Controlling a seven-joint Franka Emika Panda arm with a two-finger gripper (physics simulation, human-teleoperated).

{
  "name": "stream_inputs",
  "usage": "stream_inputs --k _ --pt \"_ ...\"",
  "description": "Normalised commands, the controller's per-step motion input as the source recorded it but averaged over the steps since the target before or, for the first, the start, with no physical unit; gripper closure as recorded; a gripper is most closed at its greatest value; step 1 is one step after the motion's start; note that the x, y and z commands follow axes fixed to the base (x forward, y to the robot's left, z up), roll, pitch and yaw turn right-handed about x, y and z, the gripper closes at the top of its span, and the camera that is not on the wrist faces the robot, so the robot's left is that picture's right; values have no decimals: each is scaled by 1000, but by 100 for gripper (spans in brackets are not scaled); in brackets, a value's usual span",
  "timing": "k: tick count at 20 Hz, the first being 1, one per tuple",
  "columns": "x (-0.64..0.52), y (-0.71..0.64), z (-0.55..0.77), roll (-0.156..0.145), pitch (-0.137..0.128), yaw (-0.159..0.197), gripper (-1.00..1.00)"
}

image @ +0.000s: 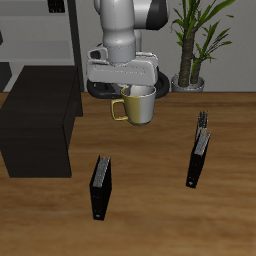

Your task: Place the white-yellow mug on top of the shelf

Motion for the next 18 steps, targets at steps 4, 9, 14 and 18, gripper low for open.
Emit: stream_inputs --k 4,9,14,18 --pt "-107 -337 652 -65 -70 36 100" --pt "-97 -318 685 -41 -47 -10 100" --pt "-36 -138 372 -6 -2 2 100" --pt "11 -136 165 20 21 -1 100"
